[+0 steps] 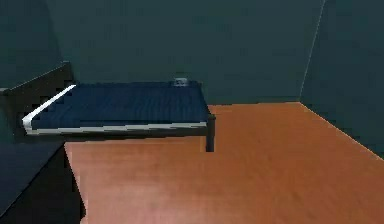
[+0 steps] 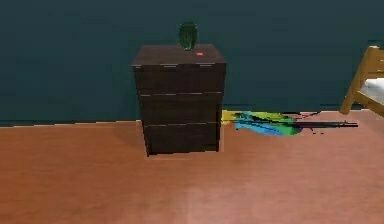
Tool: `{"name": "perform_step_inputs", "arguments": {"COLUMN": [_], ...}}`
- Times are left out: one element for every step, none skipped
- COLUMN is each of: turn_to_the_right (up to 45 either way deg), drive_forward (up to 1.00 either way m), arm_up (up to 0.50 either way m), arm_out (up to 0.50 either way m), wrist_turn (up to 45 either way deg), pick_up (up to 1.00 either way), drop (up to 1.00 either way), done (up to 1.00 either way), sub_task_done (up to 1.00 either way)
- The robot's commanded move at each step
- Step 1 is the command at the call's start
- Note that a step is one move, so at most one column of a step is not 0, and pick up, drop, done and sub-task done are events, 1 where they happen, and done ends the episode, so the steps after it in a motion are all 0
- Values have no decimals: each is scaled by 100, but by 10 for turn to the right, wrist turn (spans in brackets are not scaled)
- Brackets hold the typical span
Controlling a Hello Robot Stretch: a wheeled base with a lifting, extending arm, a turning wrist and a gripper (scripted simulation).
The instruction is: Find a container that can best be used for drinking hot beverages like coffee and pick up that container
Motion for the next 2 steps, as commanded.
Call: {"name": "perform_step_inputs", "arguments": {"turn_to_the_right": [-450,-450], "drive_forward": [0,0], "arm_up": [0,0], "arm_out": [0,0], "wrist_turn": [0,0], "pick_up": [0,0], "drop": [0,0], "done": [0,0], "sub_task_done": [0,0]}}
